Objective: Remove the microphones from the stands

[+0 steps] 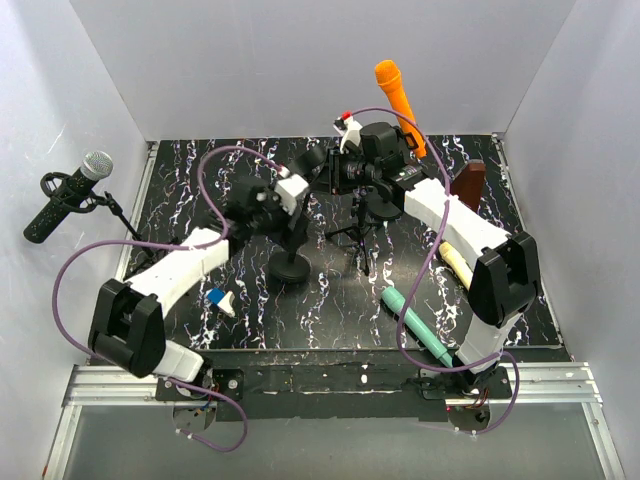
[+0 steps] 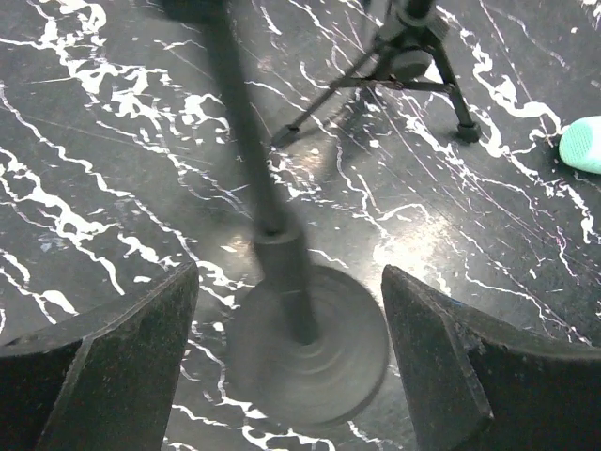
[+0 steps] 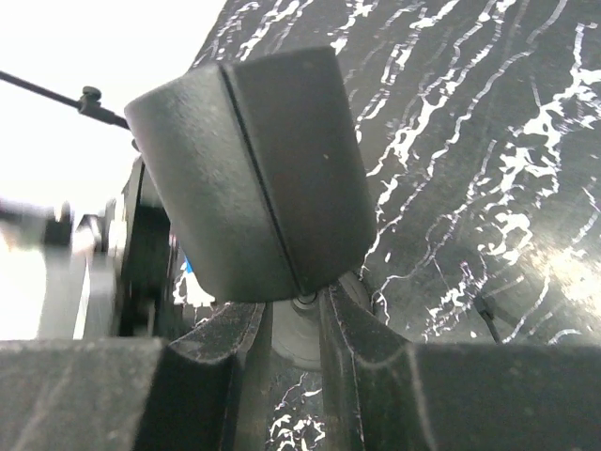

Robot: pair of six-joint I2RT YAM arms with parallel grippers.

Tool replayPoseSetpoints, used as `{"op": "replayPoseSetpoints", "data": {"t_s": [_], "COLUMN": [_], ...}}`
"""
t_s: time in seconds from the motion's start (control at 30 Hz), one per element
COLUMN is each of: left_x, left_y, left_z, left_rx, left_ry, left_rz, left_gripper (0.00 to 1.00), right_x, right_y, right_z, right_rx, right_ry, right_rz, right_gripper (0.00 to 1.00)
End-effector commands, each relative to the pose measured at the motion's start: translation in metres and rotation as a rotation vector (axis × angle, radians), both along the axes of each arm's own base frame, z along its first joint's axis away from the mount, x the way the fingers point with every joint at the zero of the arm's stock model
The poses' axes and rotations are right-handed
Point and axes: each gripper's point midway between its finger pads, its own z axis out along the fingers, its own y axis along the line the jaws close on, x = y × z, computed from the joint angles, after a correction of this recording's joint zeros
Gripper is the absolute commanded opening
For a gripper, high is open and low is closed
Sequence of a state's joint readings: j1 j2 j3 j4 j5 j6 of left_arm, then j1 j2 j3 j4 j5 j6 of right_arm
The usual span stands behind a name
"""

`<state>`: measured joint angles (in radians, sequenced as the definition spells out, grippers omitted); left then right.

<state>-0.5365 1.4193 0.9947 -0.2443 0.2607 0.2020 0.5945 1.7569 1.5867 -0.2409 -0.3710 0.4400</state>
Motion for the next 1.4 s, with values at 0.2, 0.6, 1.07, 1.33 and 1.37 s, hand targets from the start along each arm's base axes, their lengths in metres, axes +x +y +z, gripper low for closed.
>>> {"op": "replayPoseSetpoints", "data": {"t_s": [0.2, 0.6, 1.07, 1.33, 1.37], "left_x": [-0.002, 0.004, 0.059, 0.030, 0.023], "left_y": [0.005, -0.009, 0.020, 0.005, 0.008], "left_z": [0.031, 0.021, 0.055, 0.067, 0.069], "left_rx": [-0.383, -0.441, -0.083, -0.082, -0.081], "left_ry": [0.187, 0.220, -0.346, -0.297, -0.270], "left_rz": [-0.302, -0.276, 0.550, 0.270, 0.247], "left_gripper": [0.69, 0.10, 0.00, 0.70, 0.71], "right_x": [-0.020, -0.020, 0.007, 0.009, 0.008], "right_y": [0.022, 0.016, -0.004, 0.010, 0.012], "right_z": [0.018, 0.018, 0.074, 0.079, 0.080], "right_rx": [0.160, 0.142, 0.018, 0.056, 0.062], "right_ry": [-0.057, -0.048, -0.249, -0.338, -0.348], "right_rz": [0.246, 0.207, -0.027, 0.045, 0.061], "right_gripper": [0.01, 0.01, 0.01, 0.01, 0.01]}}
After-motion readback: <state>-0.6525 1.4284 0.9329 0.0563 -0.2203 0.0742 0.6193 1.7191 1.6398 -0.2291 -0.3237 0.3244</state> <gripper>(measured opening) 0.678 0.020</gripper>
